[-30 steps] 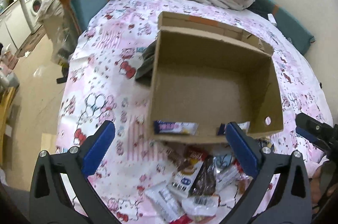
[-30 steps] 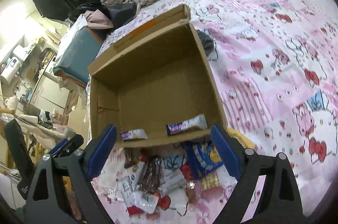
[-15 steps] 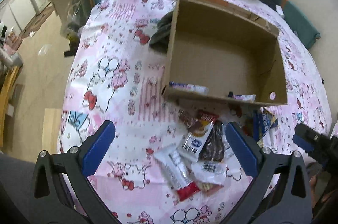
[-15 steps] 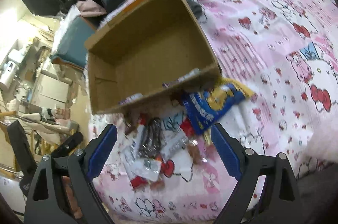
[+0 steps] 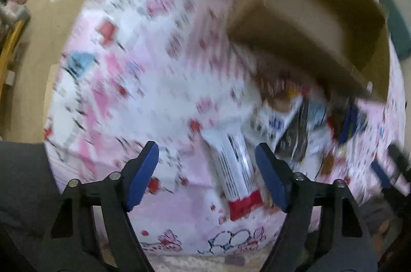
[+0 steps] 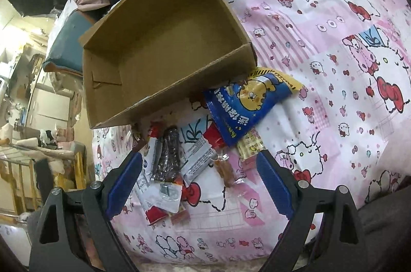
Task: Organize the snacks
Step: 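Grasp the white-and-red bar with the left gripper while the right gripper reaches the chocolate pastry bag, then hold the white bar in the left gripper while the right gripper grasps the chocolate pastry bag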
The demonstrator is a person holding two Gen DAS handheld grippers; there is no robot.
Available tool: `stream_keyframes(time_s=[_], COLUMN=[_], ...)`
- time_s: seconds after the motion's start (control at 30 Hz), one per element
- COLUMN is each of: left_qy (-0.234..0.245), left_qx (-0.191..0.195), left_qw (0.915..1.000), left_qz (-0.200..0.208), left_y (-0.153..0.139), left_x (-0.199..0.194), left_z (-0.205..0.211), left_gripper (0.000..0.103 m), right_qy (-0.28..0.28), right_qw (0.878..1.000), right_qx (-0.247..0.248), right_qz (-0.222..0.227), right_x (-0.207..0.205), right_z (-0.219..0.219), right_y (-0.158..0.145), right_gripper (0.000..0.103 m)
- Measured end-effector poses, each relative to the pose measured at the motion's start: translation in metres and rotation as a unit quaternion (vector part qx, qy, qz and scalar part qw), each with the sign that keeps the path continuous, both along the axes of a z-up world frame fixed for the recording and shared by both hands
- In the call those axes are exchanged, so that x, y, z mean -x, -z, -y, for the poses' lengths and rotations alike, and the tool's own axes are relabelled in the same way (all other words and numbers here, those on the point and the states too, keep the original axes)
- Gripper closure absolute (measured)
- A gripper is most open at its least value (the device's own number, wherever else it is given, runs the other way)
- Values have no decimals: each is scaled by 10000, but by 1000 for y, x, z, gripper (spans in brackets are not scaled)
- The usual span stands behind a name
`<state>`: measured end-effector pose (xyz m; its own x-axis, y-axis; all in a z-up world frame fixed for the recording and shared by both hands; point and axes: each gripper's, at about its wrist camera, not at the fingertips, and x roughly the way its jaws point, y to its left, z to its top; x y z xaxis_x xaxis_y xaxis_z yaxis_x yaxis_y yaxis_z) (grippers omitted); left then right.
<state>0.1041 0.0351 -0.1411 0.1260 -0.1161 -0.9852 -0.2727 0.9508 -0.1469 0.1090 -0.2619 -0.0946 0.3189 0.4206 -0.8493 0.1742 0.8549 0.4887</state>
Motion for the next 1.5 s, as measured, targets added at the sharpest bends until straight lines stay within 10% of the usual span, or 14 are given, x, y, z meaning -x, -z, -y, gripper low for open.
stream_keyframes(time_s=[0.23, 0.4, 0.7, 1.13, 1.23, 1.5], left_qy=[578, 736, 465, -20, 20, 168], left_qx=[-299, -576, -498, -457, -390, -332], left_qw=[9973, 9949, 9977, 9983, 9987, 9984], left_qz=[-327, -384, -5, 353, 338, 421], left_y=[28, 29, -10, -36, -30, -34], left_x=[-1, 4, 8, 5, 3, -2], left_z=[38, 38, 7, -13, -14, -1], left_gripper=[39, 75, 76, 76, 76, 76], right_qy=[32, 291, -816, -1564, -1601, -1645], right_qw=[10000, 9995, 9923, 9574, 9545, 9661], right_qx=[20, -23, -177, 2085, 2214, 1666], right_qz=[-4, -93, -917, -1244, -1192, -1092], right_x=[-1, -1, -9, -24, -21, -13], right_z=[2, 14, -43, -163, -169, -157], right_y=[0, 4, 33, 86, 84, 72], right_gripper=[10, 10, 11, 11, 33, 36])
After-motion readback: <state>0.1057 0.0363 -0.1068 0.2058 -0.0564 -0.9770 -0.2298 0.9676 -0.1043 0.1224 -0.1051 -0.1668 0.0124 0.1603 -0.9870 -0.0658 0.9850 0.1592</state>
